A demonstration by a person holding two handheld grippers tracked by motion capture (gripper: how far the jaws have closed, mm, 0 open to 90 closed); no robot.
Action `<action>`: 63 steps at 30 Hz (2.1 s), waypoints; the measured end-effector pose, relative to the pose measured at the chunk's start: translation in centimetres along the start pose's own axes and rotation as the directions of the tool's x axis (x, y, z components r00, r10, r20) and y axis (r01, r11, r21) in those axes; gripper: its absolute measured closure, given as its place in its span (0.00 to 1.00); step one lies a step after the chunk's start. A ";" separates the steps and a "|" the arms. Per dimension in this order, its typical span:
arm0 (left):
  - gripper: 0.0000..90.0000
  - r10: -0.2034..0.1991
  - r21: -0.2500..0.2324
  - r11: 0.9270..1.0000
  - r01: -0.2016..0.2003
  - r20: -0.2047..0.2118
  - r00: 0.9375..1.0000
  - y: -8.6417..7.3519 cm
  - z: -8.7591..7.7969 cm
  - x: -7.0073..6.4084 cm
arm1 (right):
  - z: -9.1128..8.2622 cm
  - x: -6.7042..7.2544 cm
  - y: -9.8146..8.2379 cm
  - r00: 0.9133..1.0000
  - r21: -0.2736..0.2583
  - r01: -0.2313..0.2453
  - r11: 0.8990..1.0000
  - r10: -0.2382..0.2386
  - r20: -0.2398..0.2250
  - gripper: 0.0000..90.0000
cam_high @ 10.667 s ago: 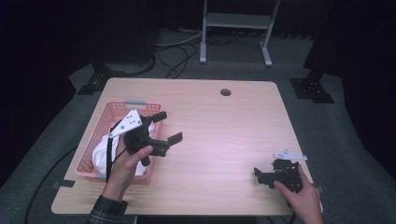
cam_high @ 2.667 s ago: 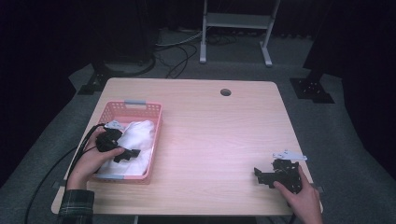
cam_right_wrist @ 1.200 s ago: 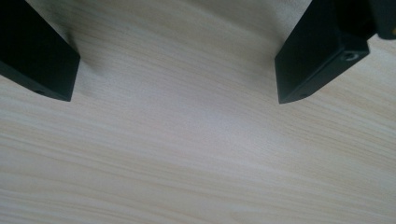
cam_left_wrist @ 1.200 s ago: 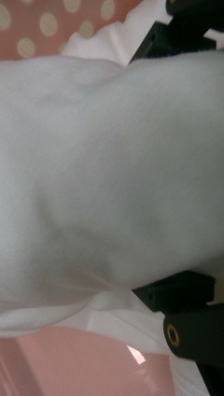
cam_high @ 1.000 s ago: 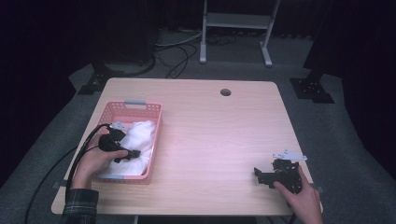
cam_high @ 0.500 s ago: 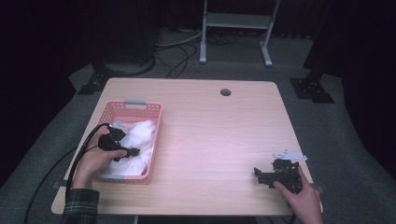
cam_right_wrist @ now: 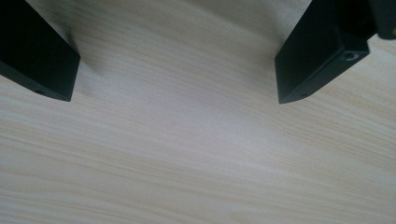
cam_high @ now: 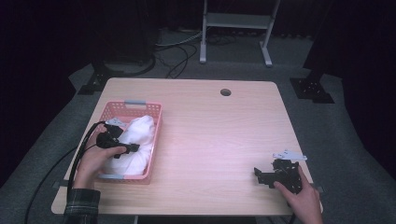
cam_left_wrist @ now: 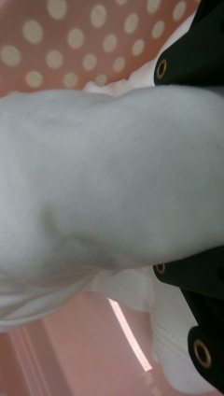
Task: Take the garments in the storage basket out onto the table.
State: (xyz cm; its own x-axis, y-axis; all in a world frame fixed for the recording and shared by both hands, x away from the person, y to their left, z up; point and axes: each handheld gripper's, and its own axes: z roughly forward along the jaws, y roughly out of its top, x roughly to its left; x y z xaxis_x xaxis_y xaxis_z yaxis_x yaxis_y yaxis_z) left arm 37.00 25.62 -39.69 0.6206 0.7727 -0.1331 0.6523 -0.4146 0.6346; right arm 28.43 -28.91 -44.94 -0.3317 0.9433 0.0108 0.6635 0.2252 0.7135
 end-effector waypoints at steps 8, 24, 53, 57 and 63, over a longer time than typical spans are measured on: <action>0.58 0.003 -0.090 0.996 -0.001 0.026 1.000 0.2 -0.8 0.2 | 0.0 0.0 0.0 1.000 0.000 0.000 1.000 0.000 0.000 0.00; 0.59 -0.030 -0.360 0.931 0.063 0.095 0.995 0.6 -3.4 0.2 | 0.0 0.0 0.0 1.000 0.000 0.000 1.000 0.000 0.000 0.00; 0.59 0.030 -0.651 0.759 0.029 0.080 0.996 2.4 -8.0 -2.1 | 0.0 0.0 0.0 1.000 -0.001 0.001 1.000 -0.001 0.000 0.00; 0.59 0.033 -0.653 0.757 0.035 0.091 0.995 2.9 -8.1 -2.5 | 0.0 0.0 0.0 1.000 -0.001 0.001 1.000 -0.001 0.000 0.00; 0.59 0.041 -0.653 0.756 0.037 0.104 0.994 3.5 -8.2 -3.3 | 0.0 0.0 0.0 1.000 -0.001 0.001 1.000 -0.001 0.000 0.00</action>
State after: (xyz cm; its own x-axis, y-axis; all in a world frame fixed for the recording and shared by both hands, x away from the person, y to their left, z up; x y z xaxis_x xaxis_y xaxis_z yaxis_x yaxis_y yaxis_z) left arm 33.70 25.54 -30.81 0.6889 0.7008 -0.1853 0.2318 0.0292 0.9723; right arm 28.43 -28.91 -44.95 -0.3323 0.9431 0.0102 0.6625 0.2257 0.7142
